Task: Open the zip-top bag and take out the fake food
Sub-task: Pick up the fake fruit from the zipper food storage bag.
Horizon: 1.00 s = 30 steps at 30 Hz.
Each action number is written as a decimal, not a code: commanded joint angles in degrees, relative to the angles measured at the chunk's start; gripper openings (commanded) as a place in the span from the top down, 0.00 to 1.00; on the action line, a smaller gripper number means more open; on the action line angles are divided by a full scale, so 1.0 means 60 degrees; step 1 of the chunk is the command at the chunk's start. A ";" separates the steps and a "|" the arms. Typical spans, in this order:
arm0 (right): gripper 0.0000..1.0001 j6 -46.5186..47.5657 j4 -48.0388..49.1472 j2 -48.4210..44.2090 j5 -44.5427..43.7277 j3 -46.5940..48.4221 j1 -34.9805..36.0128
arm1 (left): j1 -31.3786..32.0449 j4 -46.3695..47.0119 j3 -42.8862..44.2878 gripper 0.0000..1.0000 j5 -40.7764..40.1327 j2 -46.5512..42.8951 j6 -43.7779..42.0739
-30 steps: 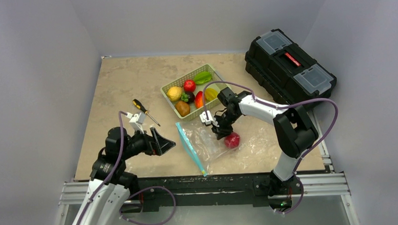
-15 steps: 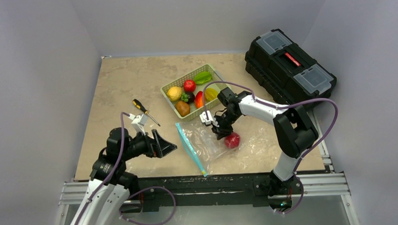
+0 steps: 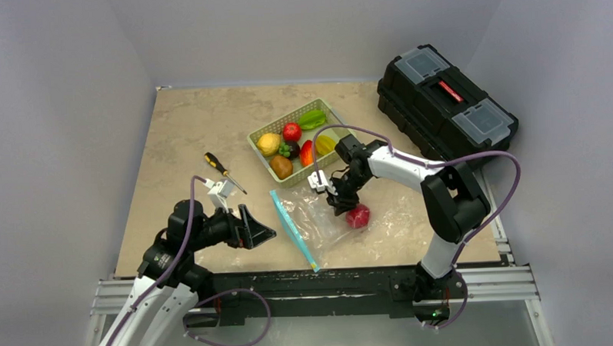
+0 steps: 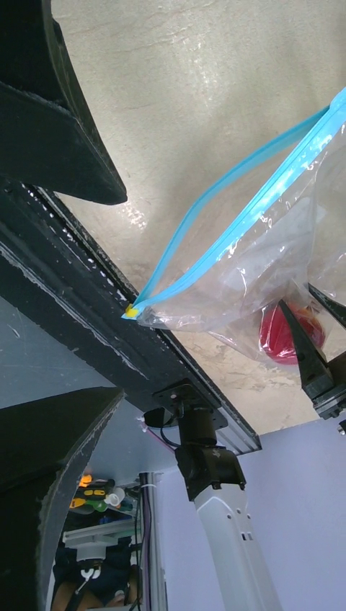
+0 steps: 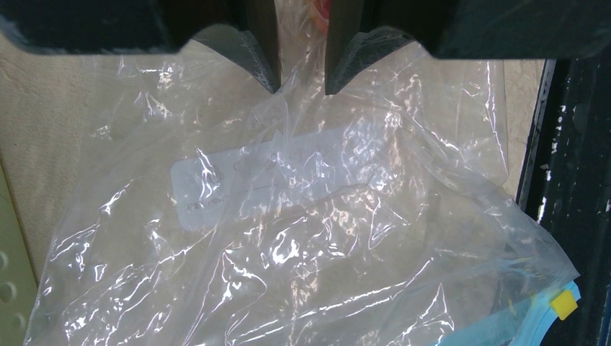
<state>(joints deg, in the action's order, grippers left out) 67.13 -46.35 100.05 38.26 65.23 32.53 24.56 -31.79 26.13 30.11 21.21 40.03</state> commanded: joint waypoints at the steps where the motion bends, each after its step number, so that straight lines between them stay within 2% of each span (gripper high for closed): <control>1: 0.65 0.0080 -0.0228 -0.0241 0.0125 0.0141 -0.0125 | 0.0051 0.0444 -0.0087 0.03 -0.0227 -0.0104 0.0191; 15: 0.56 0.0142 -0.0494 -0.0720 0.0321 0.0315 -0.0473 | 0.0046 0.0838 -0.0490 0.06 -0.0140 -0.0276 0.0140; 30: 0.53 0.0603 -0.0882 -0.1199 0.0633 0.0393 -0.0669 | 0.0067 0.0887 -0.0565 0.11 -0.0169 -0.0208 0.0185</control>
<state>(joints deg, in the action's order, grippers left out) 68.55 -50.02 94.78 40.03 65.56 28.88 24.56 -29.17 23.49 29.17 19.99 40.10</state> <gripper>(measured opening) 0.471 0.893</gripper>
